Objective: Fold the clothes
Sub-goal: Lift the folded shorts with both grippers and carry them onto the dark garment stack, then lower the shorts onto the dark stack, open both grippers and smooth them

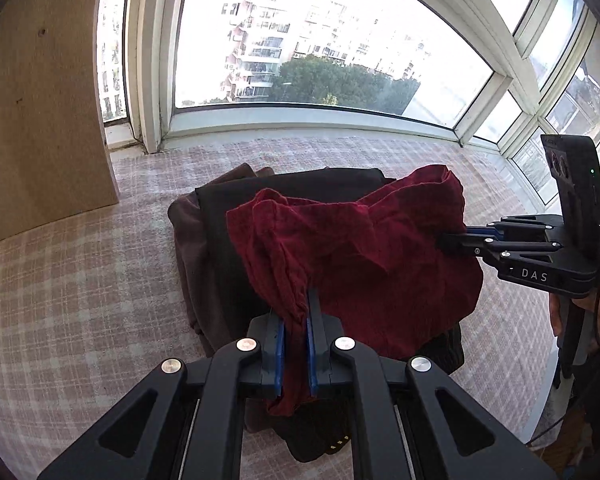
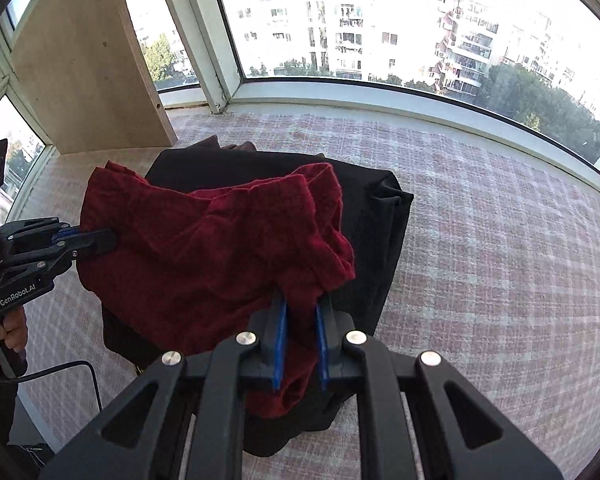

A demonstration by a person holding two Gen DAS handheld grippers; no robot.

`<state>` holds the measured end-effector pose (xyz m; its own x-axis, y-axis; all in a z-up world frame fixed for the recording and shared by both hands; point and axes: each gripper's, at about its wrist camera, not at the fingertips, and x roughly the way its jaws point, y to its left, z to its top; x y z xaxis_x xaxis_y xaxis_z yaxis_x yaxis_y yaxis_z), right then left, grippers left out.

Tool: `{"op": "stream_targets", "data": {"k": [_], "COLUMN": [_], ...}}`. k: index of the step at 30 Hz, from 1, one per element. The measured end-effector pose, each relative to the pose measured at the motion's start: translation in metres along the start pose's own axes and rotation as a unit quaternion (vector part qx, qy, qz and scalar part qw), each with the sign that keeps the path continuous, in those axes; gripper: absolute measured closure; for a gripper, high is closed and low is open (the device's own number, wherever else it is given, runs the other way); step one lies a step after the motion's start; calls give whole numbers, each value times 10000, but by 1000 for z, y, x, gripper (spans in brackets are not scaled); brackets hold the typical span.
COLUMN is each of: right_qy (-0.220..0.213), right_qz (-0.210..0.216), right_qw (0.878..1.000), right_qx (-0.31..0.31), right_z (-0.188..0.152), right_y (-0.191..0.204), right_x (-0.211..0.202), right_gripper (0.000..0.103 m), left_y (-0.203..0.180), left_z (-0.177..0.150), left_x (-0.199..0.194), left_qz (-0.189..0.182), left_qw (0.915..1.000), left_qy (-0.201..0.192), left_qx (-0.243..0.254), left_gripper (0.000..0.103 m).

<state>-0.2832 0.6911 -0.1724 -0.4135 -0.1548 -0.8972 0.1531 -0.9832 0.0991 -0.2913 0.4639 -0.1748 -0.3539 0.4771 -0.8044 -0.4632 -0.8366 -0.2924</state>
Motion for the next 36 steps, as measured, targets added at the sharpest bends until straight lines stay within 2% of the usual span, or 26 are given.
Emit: {"op": "stream_targets", "data": {"k": [5,11,15,18,20,22,24,27,30,33,36], "right_qy": [159,-3,-251,-605,-910,-1093,-1082,-920,-735,-706,-638], "right_qz": [55,360,179,-22,110,310,442,415,306,163,100], "right_qw": [9998,9990,9990,9972,9949,9934,9931,9942,9960,9970,9979], "right_qx": [78,273,309,442,416,178,-66,-367,-396,-262,106], "right_z": [-2,-6,-11,-16,-16,-11,-4,9,16,21,27], "right_y": [-14,-27,-35,-43,-37,-18,-1,21,22,8,-16], "right_x": [27,14,-9,-34,-51,-56,-48,-19,11,27,41], "right_gripper": [87,78,78,78,78,78,78,78,78,78,79], "left_y": [11,18,25,34,41,41,30,5,-9,0,25], "left_z": [-3,1,4,5,6,9,13,16,21,30,34], "left_x": [15,8,-10,-28,-41,-48,-45,-26,0,24,39], "left_qz": [-38,-209,-41,171,303,240,29,-197,-312,-96,-155], "left_qw": [9998,9995,9996,9990,9981,9979,9981,9974,9962,9973,9993], "left_qy": [123,22,-183,-389,-523,-591,-597,-468,-307,-222,-149], "left_qx": [-136,-230,-199,-162,-147,-67,132,512,747,694,318], "left_gripper": [95,93,91,91,95,95,95,95,94,91,101]}}
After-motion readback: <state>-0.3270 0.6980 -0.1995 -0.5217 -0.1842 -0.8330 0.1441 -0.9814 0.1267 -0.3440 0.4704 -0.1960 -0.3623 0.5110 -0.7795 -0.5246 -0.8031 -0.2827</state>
